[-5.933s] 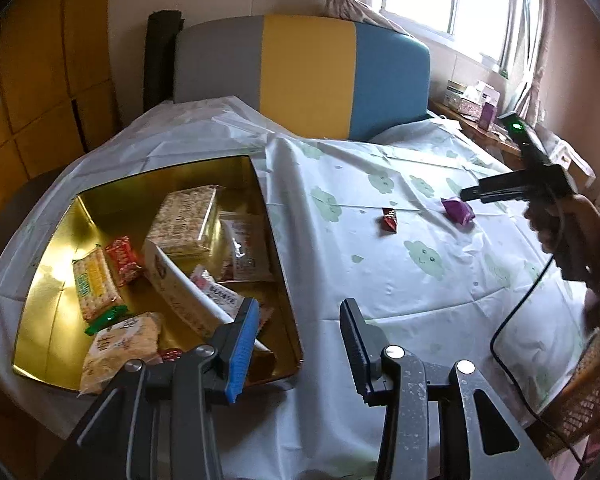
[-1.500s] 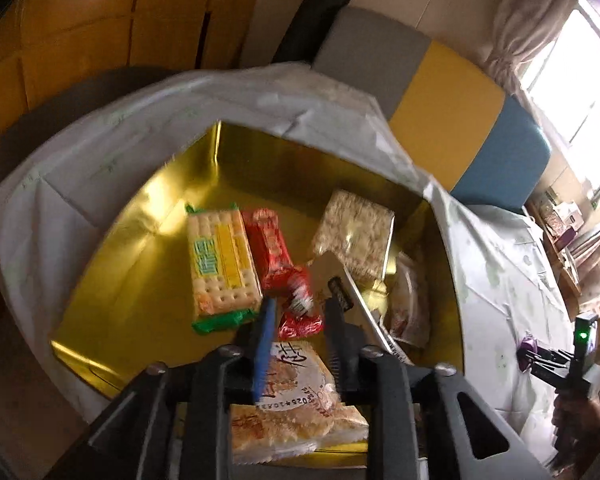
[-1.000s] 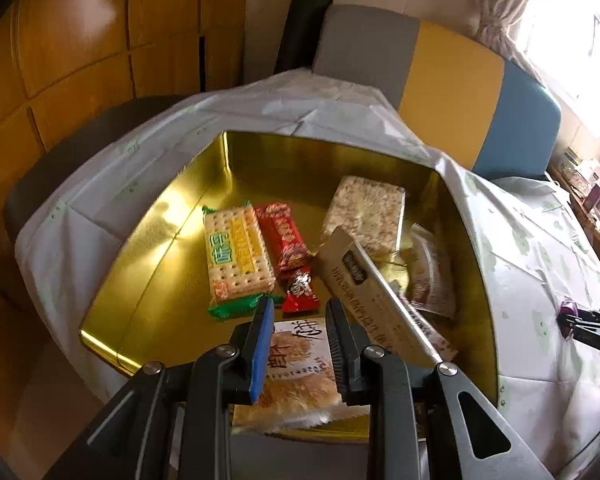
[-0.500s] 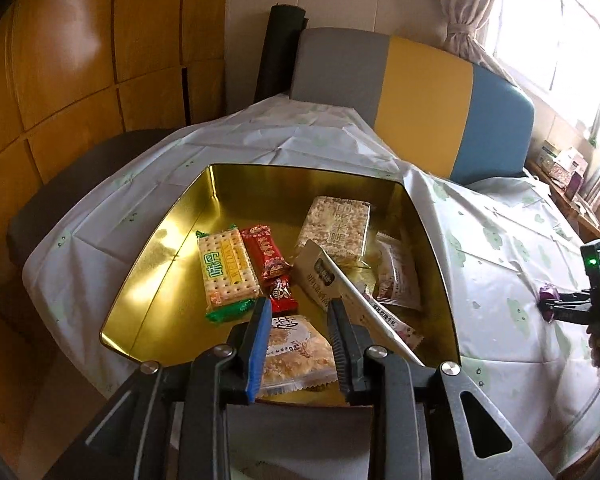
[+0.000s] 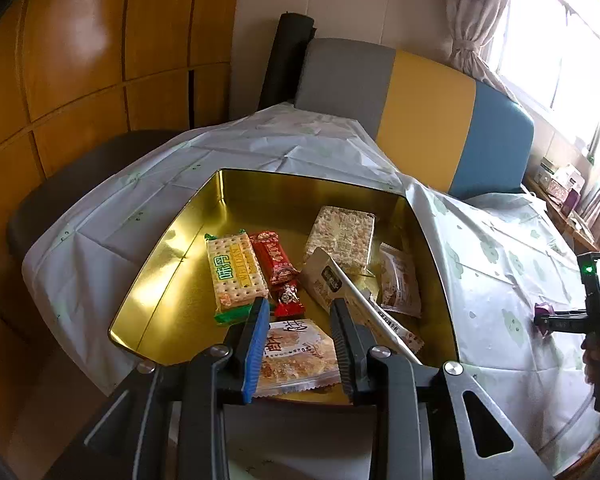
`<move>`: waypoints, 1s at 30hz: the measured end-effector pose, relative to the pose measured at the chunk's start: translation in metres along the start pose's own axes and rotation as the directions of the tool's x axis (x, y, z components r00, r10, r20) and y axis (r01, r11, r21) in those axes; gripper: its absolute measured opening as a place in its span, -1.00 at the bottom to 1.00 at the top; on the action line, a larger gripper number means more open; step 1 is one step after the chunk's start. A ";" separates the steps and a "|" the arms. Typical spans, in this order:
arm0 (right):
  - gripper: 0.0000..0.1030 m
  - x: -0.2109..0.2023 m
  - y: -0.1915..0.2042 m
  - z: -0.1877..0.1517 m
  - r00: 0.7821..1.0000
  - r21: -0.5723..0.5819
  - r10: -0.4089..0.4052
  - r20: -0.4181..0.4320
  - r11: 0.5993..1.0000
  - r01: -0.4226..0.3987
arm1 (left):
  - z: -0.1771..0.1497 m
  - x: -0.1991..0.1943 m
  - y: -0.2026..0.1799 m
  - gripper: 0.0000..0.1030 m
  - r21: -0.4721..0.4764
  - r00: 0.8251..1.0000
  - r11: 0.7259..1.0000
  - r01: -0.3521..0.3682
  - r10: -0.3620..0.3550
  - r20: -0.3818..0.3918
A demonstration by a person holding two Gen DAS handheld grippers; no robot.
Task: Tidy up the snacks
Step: 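Carry the purple bag into the gold tray and open the right gripper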
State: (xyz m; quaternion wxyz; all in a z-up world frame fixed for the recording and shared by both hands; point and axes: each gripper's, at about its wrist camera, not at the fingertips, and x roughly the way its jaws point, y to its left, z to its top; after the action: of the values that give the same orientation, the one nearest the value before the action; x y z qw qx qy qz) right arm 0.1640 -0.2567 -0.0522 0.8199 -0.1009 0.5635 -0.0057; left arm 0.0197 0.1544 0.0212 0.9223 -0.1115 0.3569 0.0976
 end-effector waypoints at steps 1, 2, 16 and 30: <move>-0.27 -0.004 0.003 -0.002 1.000 0.002 0.016 0.010 1.000 -0.016 | 0.000 0.001 0.001 -0.36 0.000 1.000 1.000 0.000 0.000 -0.001; -0.27 -0.008 0.006 -0.003 0.999 0.005 0.029 0.019 1.000 -0.029 | 0.000 0.001 0.002 -0.36 -0.003 1.000 1.000 0.003 -0.003 -0.002; -0.27 -0.100 0.131 0.003 0.922 -0.182 0.335 0.194 0.936 -0.302 | -0.001 0.004 0.015 -0.28 -0.041 1.000 0.999 -0.015 0.015 -0.004; -0.23 -0.122 0.269 -0.013 0.840 -0.399 0.533 0.099 0.795 -0.457 | 0.004 0.003 0.044 -0.10 -0.090 0.995 0.991 -0.098 0.099 0.007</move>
State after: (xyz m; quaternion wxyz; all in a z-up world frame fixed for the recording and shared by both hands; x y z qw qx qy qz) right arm 0.0792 0.0201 0.0101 0.8136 -0.0977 0.4730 0.3236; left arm 0.0134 0.1984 0.0159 0.9124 -0.1344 0.3521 0.1594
